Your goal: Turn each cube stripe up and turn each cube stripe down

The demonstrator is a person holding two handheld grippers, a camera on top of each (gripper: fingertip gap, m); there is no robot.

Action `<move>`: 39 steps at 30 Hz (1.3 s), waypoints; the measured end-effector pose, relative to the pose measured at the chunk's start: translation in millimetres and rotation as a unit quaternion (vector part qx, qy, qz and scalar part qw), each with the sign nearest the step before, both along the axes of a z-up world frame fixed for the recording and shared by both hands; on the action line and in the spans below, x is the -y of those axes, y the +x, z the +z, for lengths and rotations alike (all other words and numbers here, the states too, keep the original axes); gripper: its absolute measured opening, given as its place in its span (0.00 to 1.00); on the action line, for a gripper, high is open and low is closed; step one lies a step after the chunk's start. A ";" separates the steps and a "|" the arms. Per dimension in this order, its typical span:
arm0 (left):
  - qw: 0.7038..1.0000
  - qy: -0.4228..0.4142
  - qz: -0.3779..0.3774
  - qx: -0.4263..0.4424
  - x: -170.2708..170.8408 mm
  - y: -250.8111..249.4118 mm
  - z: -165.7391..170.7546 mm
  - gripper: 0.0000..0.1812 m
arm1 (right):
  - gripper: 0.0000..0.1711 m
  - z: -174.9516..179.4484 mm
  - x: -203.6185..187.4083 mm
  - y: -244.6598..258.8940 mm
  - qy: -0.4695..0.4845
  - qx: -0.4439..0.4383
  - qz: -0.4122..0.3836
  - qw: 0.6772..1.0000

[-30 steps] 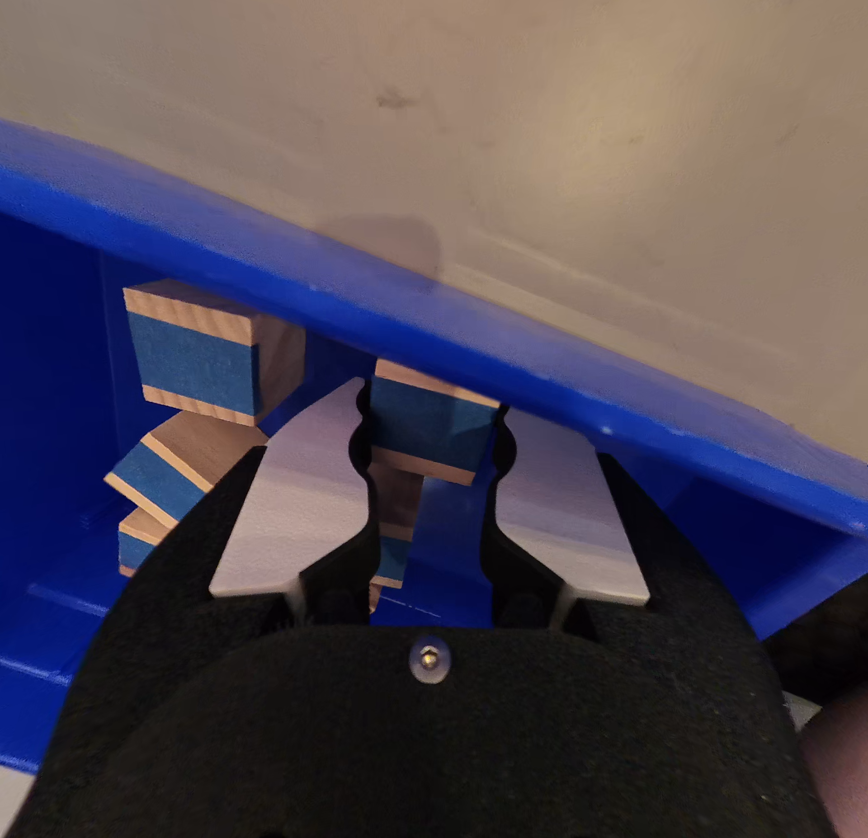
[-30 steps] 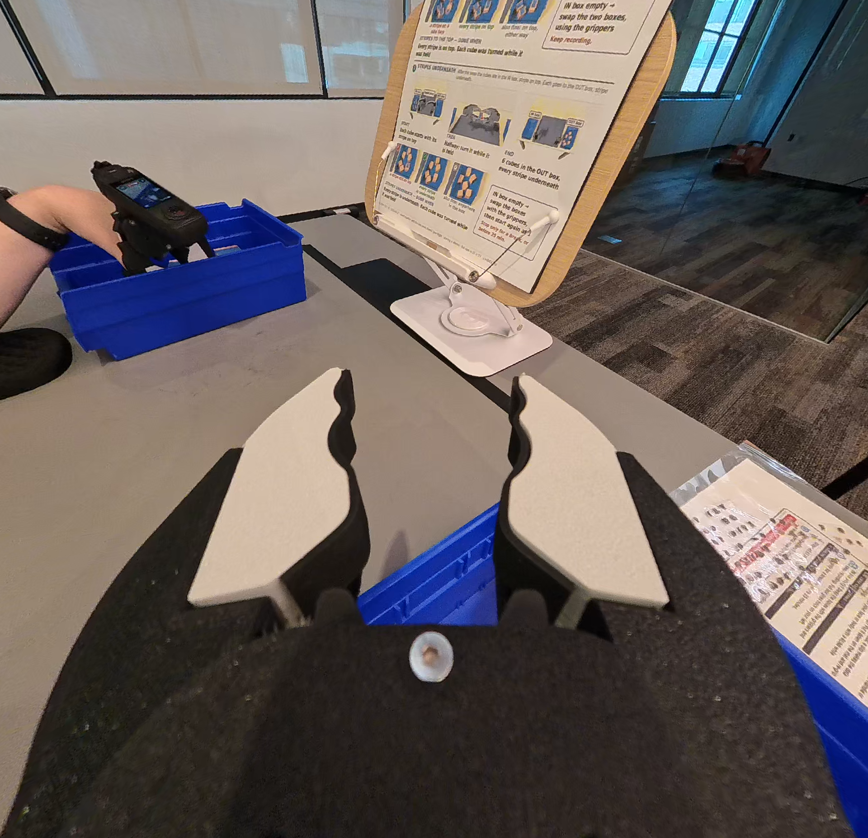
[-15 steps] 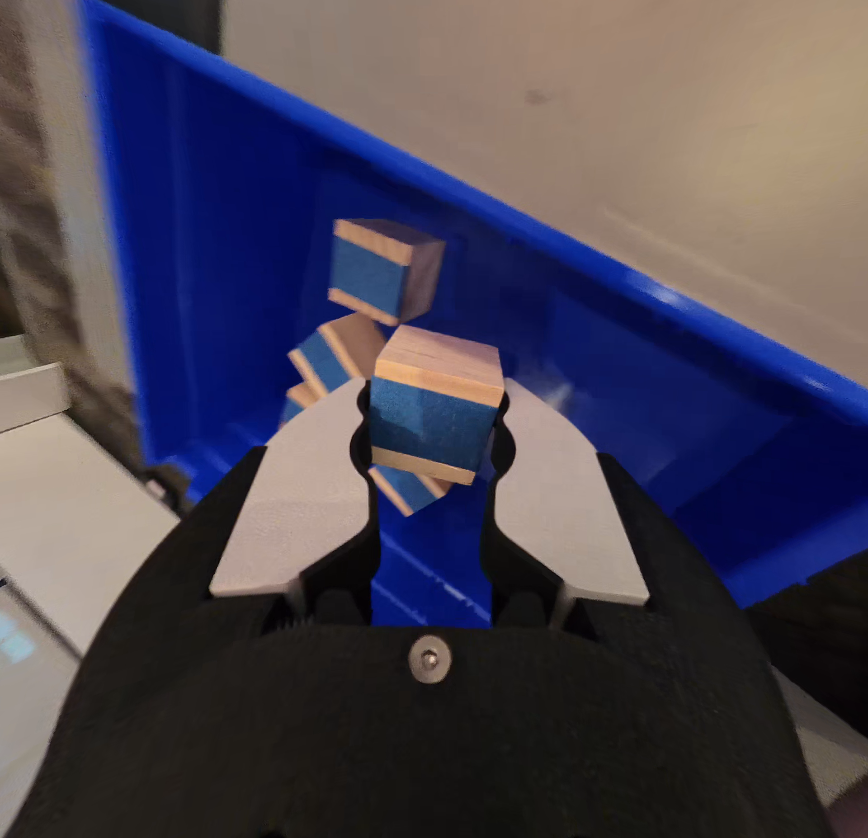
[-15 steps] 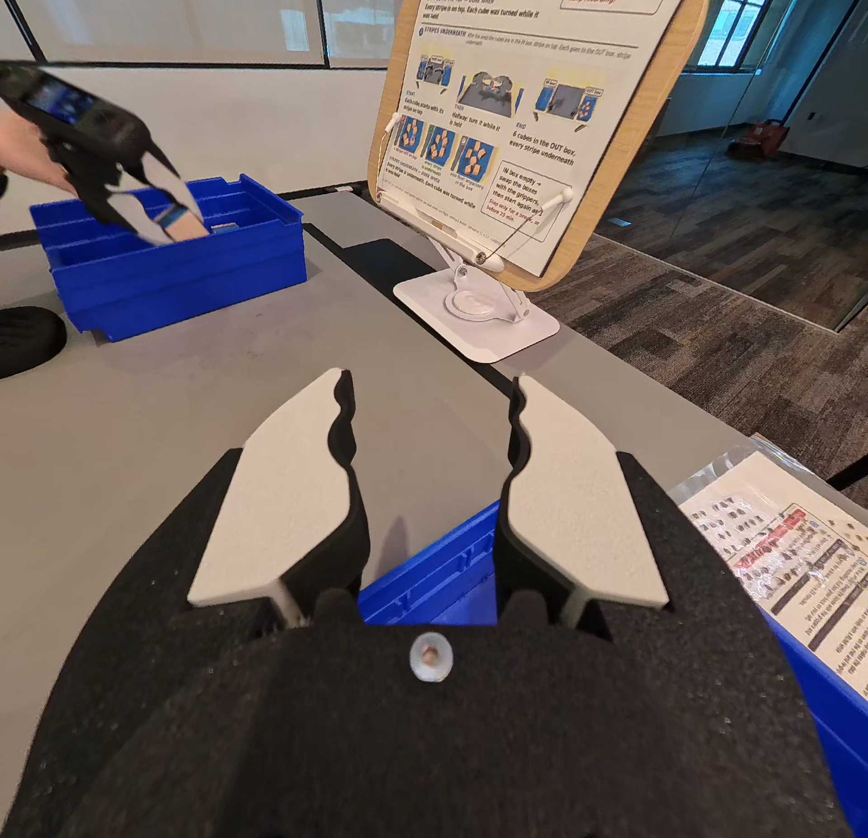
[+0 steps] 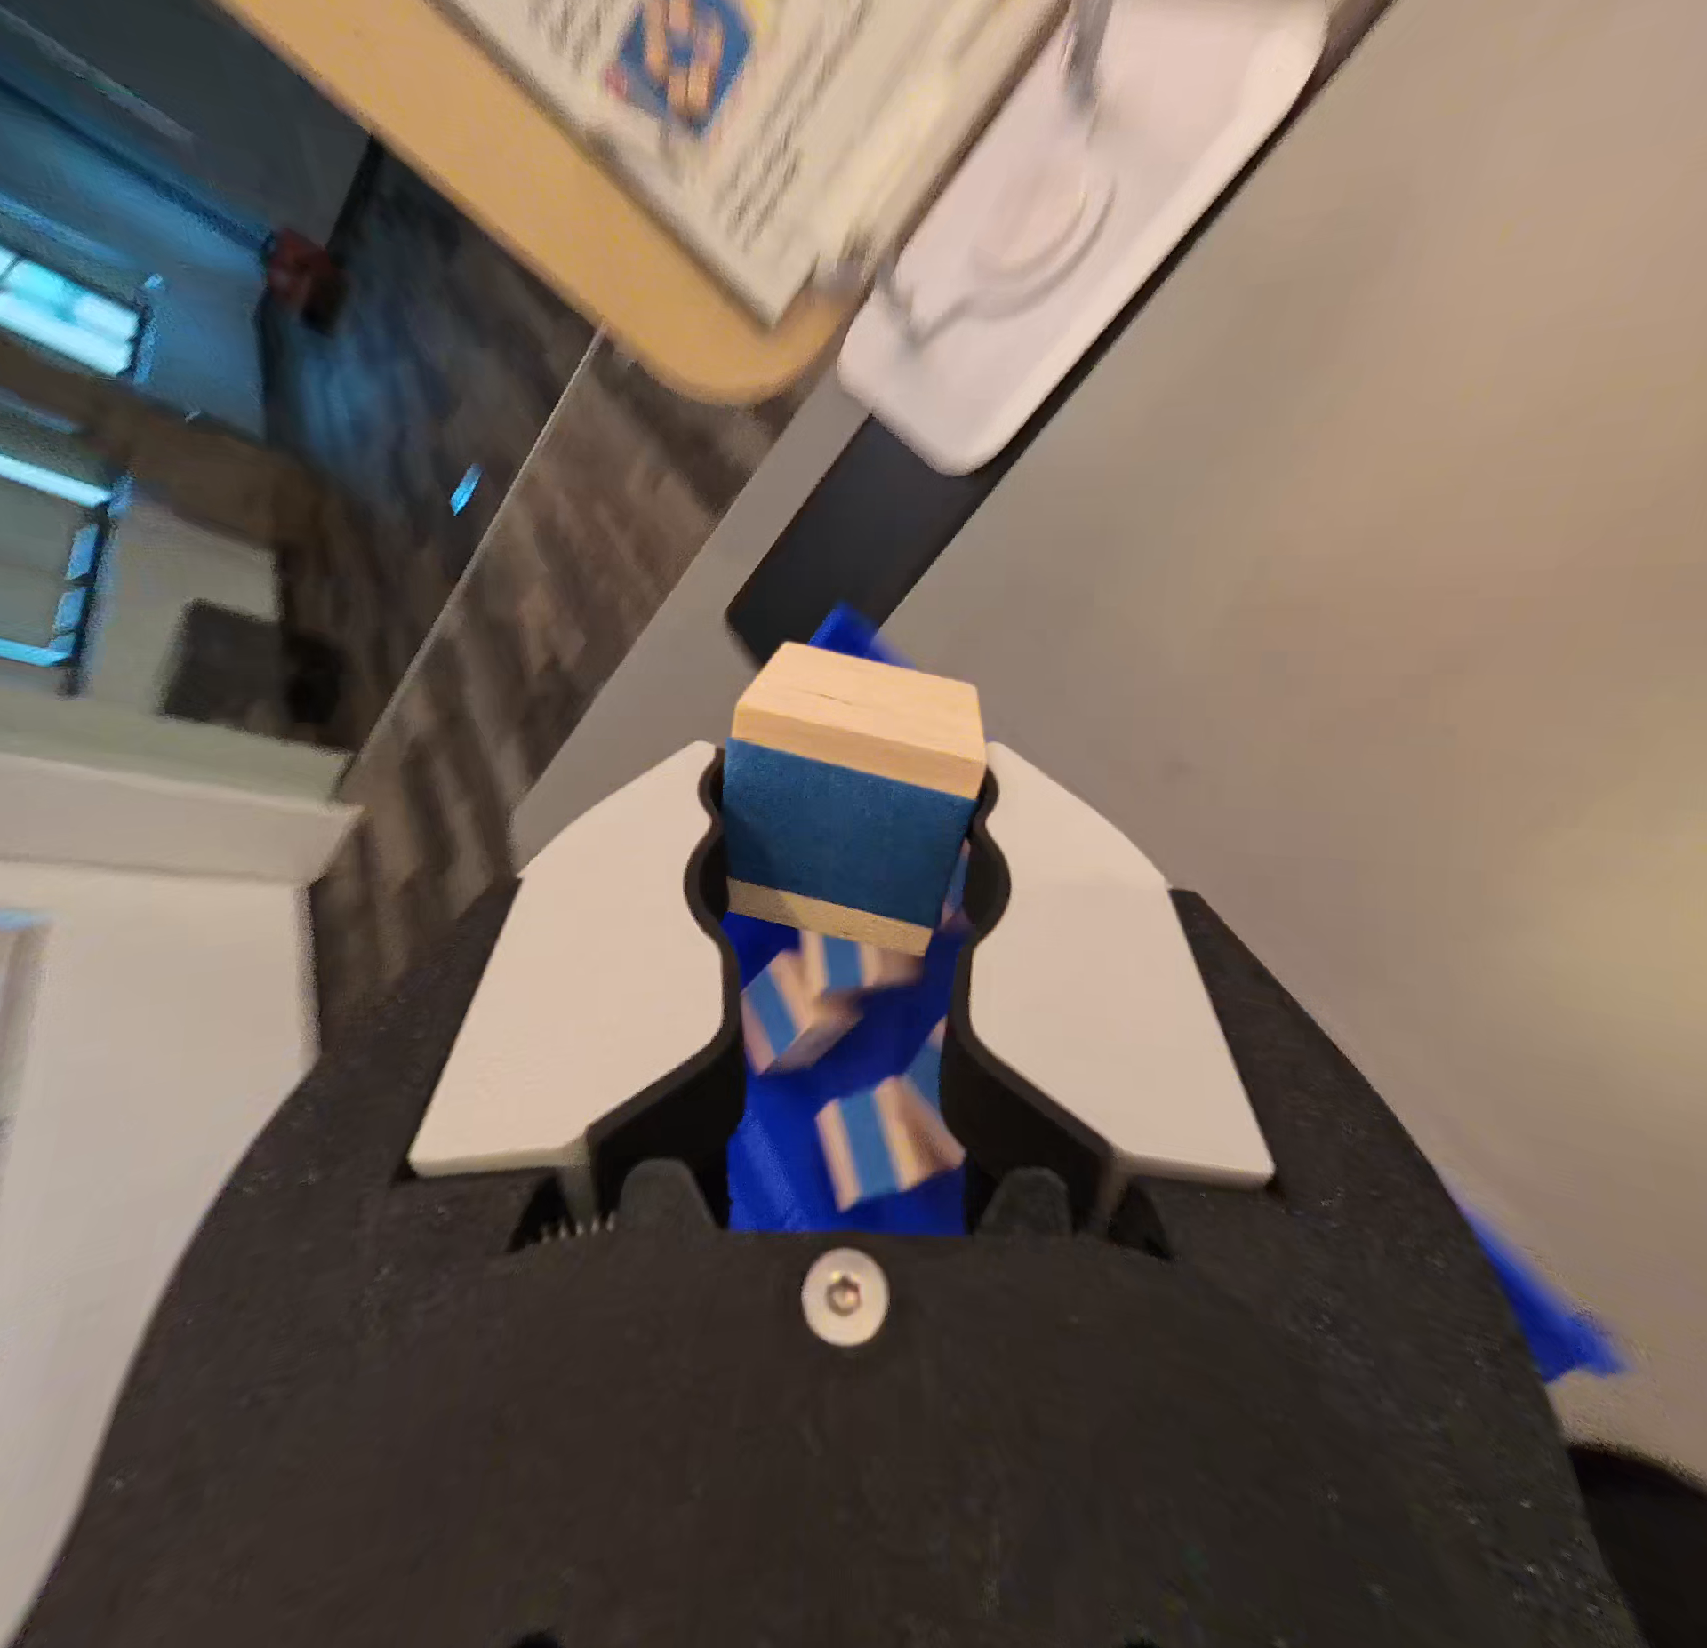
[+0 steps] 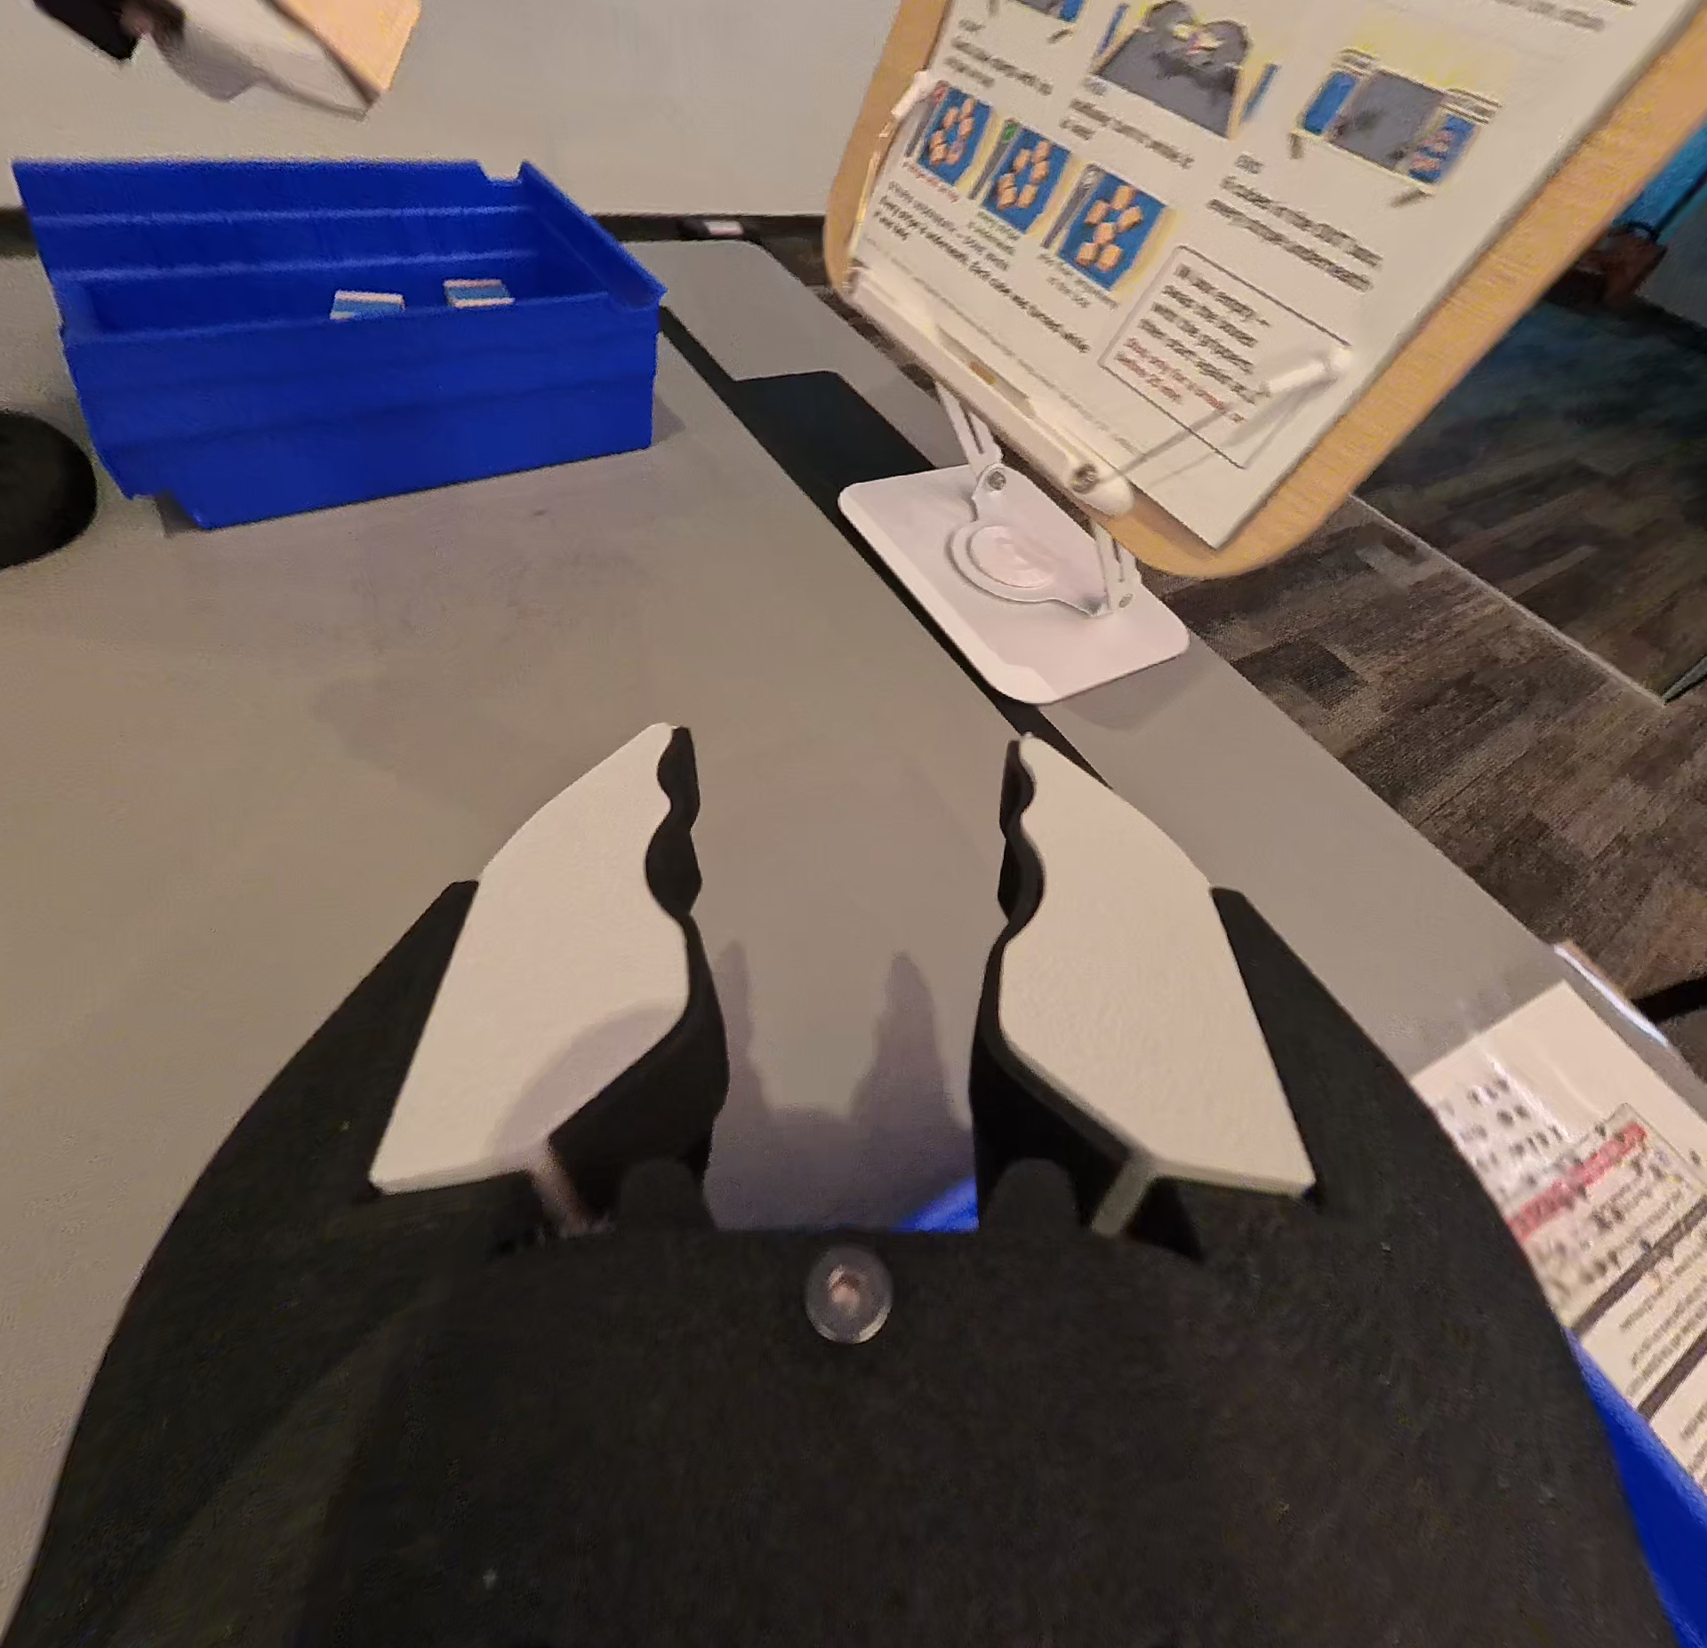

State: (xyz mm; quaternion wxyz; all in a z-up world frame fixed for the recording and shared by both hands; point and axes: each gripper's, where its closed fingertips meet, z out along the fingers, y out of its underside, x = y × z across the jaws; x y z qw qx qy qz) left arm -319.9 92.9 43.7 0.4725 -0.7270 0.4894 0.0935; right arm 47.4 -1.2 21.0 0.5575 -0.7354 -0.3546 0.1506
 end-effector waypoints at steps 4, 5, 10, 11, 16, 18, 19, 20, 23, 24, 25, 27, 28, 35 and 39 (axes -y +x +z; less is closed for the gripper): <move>0.976 -0.075 -0.130 0.156 39.2 79.6 8.4 0.27 | 0.37 0.2 5.0 -49.3 0.040 0.050 0.044 0.997; 0.965 -0.103 -0.159 0.183 50.9 97.9 6.7 0.27 | 0.37 1.9 8.6 -64.3 0.059 0.062 0.059 0.995; 0.873 -0.269 -0.263 0.309 103.7 159.5 1.5 0.27 | 0.39 10.3 30.6 -129.6 0.191 0.146 0.100 0.965; 0.854 -0.298 -0.275 0.326 111.4 165.0 1.7 0.27 | 0.39 10.0 36.1 -140.1 0.218 0.167 0.107 0.956; 0.746 -0.419 -0.314 0.411 138.8 178.7 14.5 0.27 | 0.42 17.7 50.7 -175.0 0.317 0.210 0.089 0.921; 0.699 -0.464 -0.333 0.430 151.5 181.8 20.9 0.26 | 0.43 25.7 55.7 -181.7 0.339 0.199 0.079 0.916; 0.683 -0.480 -0.340 0.434 157.1 183.4 22.4 0.26 | 0.43 29.0 59.9 -185.2 0.343 0.188 0.084 0.916; 0.671 -0.491 -0.349 0.433 162.8 184.9 23.4 0.26 | 0.42 31.2 63.7 -188.1 0.343 0.179 0.091 0.917; 0.656 -0.509 -0.362 0.424 175.1 189.7 22.6 0.26 | 0.41 37.2 69.7 -191.7 0.341 0.159 0.099 0.921; 0.653 -0.513 -0.366 0.420 179.0 190.9 22.1 0.27 | 0.40 38.1 70.8 -192.2 0.341 0.157 0.102 0.921; 0.651 -0.516 -0.368 0.419 181.8 192.3 21.8 0.27 | 0.39 38.2 71.5 -192.4 0.342 0.158 0.103 0.921; 0.648 -0.523 -0.371 0.411 187.3 194.5 19.6 0.27 | 0.37 36.2 72.3 -192.9 0.346 0.168 0.106 0.917; 0.646 -0.528 -0.375 0.406 190.2 195.1 18.4 0.26 | 0.35 34.8 73.0 -193.8 0.348 0.173 0.110 0.915; 0.622 -0.556 -0.391 0.388 202.4 195.3 16.3 0.27 | 0.27 35.7 81.7 -196.3 0.365 0.183 0.125 0.904; 0.613 -0.561 -0.410 0.377 204.8 187.8 24.2 0.27 | 0.27 51.3 86.7 -180.8 0.354 0.205 0.129 0.903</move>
